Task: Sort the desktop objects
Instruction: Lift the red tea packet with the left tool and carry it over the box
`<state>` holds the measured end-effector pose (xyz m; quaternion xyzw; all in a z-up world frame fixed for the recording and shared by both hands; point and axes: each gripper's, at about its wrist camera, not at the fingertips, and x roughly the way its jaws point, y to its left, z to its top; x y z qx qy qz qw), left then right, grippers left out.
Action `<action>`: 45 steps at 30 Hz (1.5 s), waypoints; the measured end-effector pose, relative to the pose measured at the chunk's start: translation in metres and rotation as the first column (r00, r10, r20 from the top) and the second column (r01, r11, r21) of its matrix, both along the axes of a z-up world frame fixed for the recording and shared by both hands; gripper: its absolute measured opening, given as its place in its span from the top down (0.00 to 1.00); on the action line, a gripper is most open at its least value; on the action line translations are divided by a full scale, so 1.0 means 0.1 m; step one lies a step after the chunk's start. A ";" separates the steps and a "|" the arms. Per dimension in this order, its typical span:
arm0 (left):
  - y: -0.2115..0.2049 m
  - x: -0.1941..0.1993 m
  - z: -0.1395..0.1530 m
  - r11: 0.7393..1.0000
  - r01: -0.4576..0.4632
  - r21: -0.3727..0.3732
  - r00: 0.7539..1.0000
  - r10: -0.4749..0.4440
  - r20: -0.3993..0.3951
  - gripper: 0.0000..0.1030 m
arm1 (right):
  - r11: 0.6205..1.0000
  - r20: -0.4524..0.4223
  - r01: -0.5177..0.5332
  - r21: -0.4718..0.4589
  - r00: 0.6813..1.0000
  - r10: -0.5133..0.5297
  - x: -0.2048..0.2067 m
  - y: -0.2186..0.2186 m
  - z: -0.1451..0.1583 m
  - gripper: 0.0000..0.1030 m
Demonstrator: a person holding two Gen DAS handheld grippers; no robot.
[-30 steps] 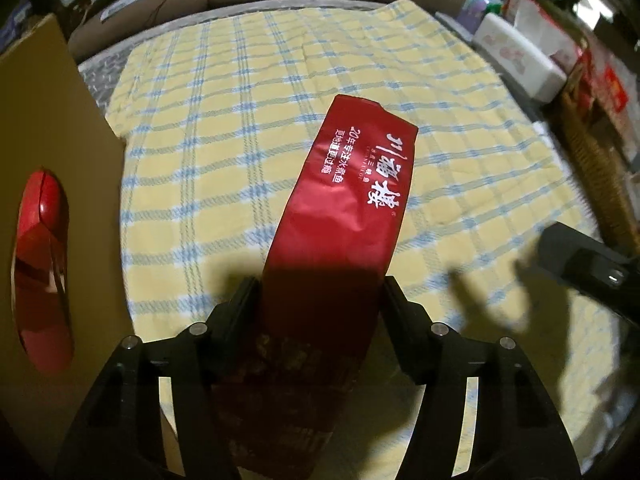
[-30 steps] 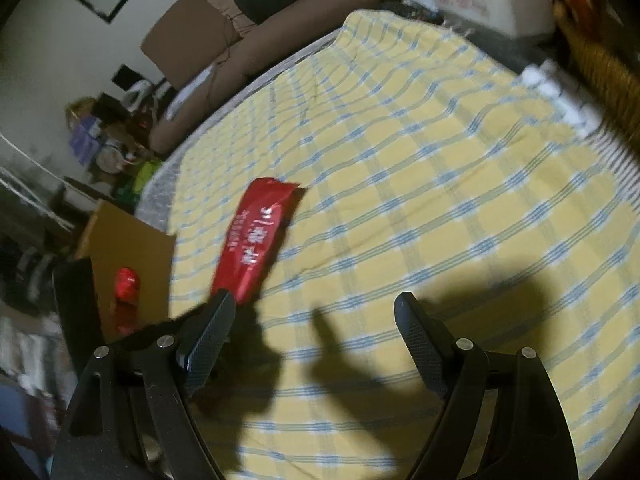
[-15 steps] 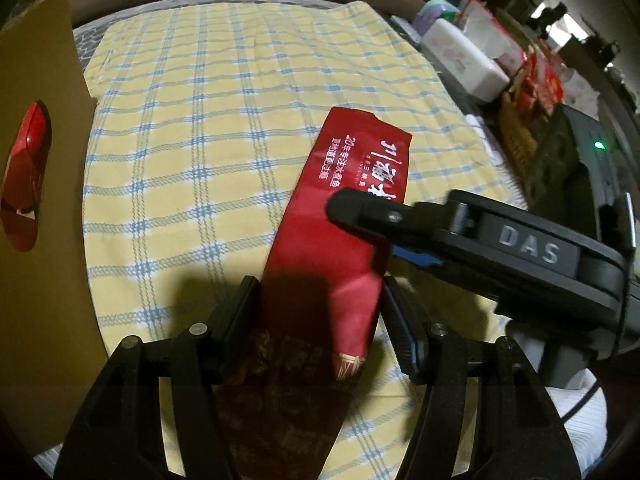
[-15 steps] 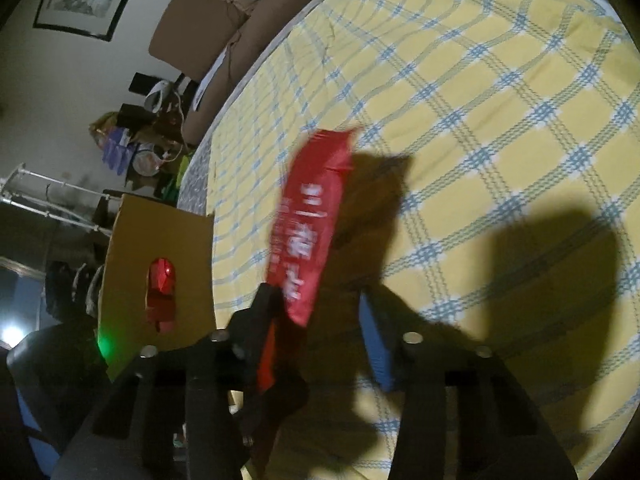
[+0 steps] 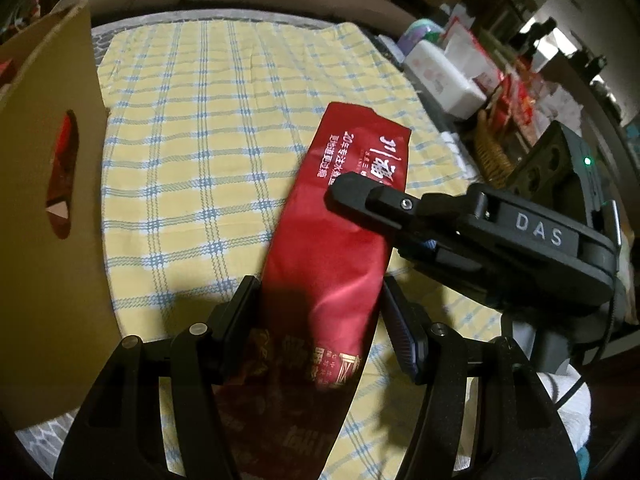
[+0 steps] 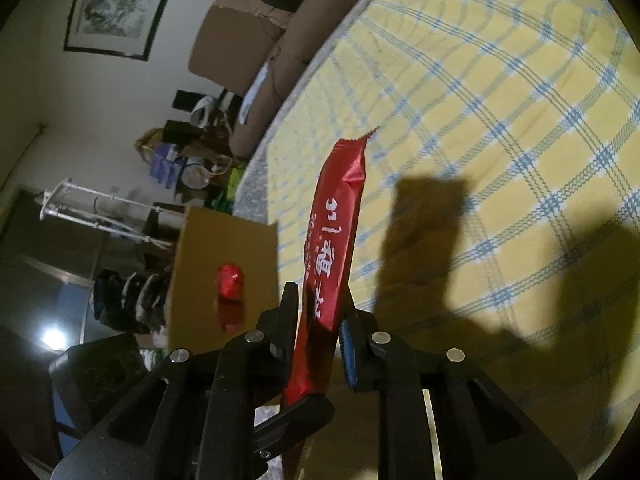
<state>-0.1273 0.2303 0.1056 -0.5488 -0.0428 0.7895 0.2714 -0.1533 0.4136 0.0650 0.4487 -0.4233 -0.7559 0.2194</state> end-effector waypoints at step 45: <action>-2.79 0.01 1.49 0.987 -0.142 0.080 0.979 0.151 -0.133 0.44 | 0.946 -0.167 -0.313 0.083 0.932 0.323 0.15 -2.92 1.58 0.85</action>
